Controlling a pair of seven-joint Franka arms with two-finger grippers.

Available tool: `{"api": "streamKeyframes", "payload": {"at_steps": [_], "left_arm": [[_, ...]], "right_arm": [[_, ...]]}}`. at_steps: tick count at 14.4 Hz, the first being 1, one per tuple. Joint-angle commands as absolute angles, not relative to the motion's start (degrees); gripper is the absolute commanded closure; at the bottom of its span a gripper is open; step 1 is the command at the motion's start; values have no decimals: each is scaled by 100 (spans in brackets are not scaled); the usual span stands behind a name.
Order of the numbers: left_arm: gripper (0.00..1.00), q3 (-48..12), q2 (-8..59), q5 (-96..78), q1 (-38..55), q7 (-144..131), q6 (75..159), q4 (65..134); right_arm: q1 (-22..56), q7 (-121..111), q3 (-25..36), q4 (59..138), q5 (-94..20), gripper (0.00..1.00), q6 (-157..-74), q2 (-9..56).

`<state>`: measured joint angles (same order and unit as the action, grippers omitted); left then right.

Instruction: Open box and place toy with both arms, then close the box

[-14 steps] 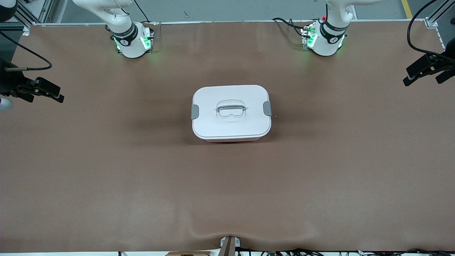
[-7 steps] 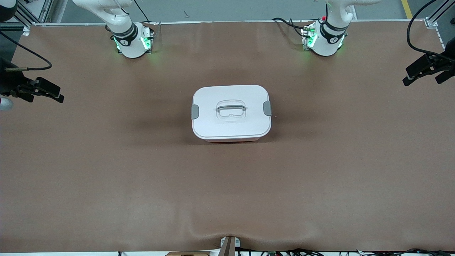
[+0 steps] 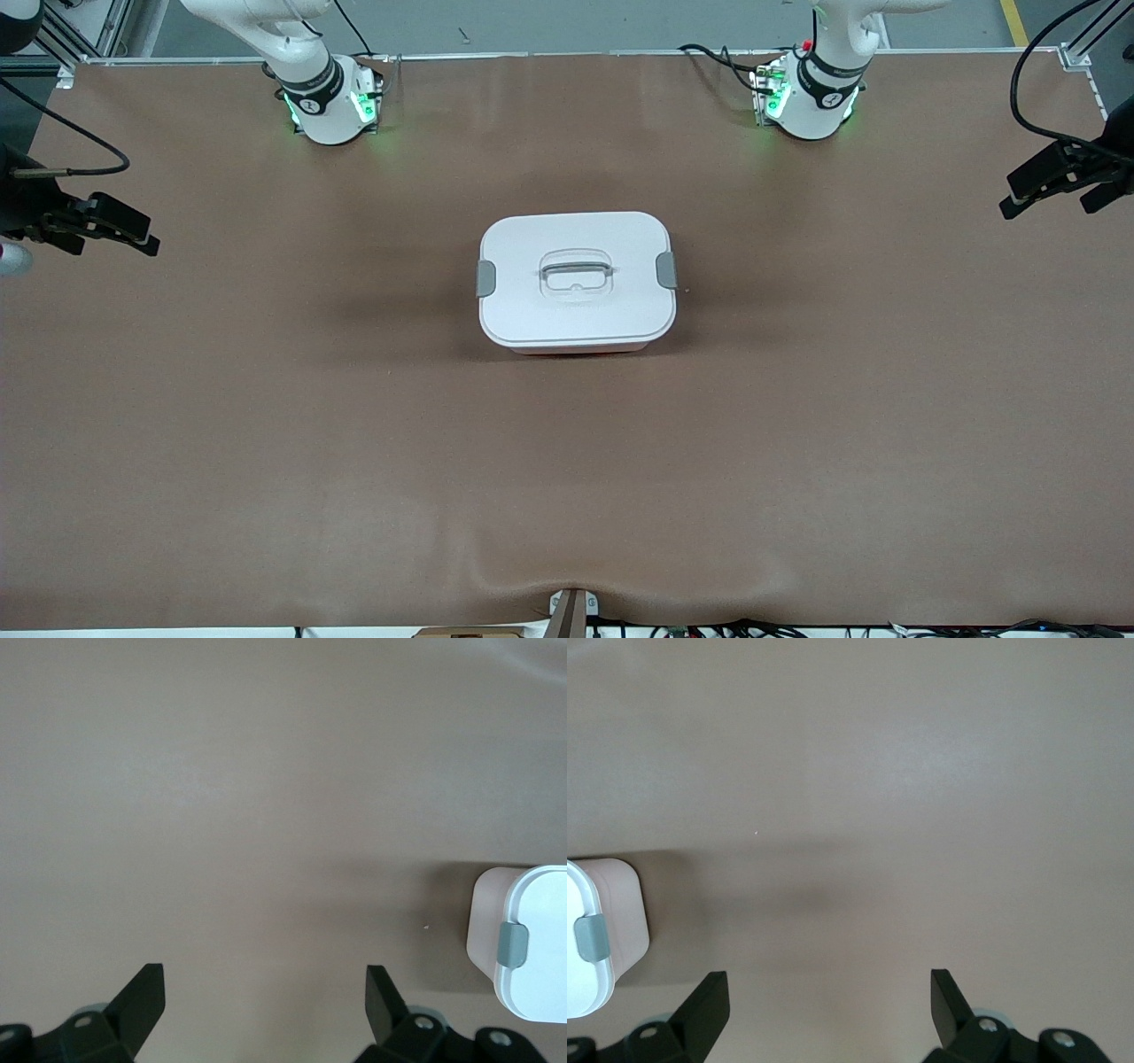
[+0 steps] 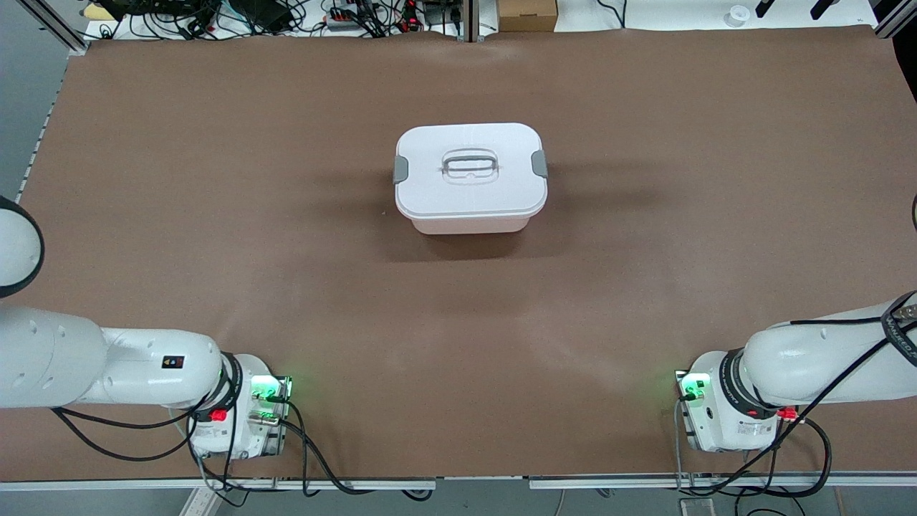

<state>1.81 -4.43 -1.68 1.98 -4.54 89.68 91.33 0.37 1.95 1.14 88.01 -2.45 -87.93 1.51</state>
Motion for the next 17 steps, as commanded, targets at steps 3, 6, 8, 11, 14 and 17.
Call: {"api": "streamKeyframes", "payload": {"at_steps": [3,6,8,11,14,17], "left_arm": [[0,158,-256,-185,263,-352,8938,8912],[0,97,-237,-132,299,-343,8938,8859],[0,-17,-237,-114,299,-360,8938,8859],[0,-35,-237,-114,273,-343,8938,8851],[0,-26,-246,-114,211,-177,8938,8859],[0,0,-246,-114,193,-167,8938,8851]], "right_arm": [[44,167,105,8745,-167,0,-8728,167],[44,167,105,8745,-167,0,-8736,167],[44,167,105,8736,-167,0,-8745,167],[44,167,106,8736,-167,0,-8745,167],[35,167,114,8736,-167,0,-8745,176],[70,176,114,8719,-132,0,-8763,202]]}}
